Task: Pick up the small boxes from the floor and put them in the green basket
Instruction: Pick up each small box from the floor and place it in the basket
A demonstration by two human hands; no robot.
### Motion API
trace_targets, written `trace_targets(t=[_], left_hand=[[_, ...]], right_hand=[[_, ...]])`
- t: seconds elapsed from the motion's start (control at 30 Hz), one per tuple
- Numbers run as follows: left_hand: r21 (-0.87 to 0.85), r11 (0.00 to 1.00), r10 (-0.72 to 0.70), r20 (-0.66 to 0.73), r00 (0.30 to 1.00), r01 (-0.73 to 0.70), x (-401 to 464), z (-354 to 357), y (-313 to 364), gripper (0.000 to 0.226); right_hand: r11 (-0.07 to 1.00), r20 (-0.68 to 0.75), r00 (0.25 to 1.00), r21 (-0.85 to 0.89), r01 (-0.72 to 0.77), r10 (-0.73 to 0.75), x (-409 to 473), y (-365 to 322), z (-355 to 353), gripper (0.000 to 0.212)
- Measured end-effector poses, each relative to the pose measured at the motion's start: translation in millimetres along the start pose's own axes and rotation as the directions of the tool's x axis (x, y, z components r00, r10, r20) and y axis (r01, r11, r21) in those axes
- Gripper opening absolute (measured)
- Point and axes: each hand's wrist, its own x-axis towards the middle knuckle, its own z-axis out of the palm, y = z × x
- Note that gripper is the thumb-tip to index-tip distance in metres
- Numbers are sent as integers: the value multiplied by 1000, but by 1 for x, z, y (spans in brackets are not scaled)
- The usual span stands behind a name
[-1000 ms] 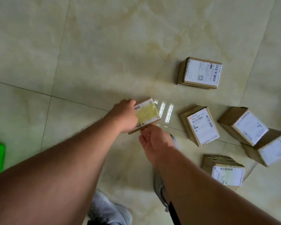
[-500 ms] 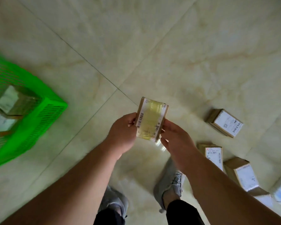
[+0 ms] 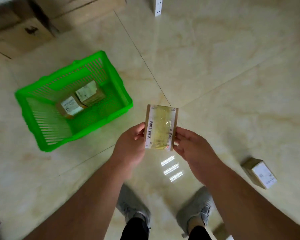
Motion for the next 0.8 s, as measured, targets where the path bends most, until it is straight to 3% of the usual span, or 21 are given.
trace_targets(t=[0.37, 0.8], left_hand=[[-281, 958, 23, -154, 988, -66, -23, -151, -6, 57], [-449, 891, -96, -340, 936, -72, 30, -235, -30, 53]], right_hand=[[989, 160, 983, -106, 107, -89, 1, -89, 134, 63], [977, 323, 943, -159, 142, -84, 79, -144, 222, 64]])
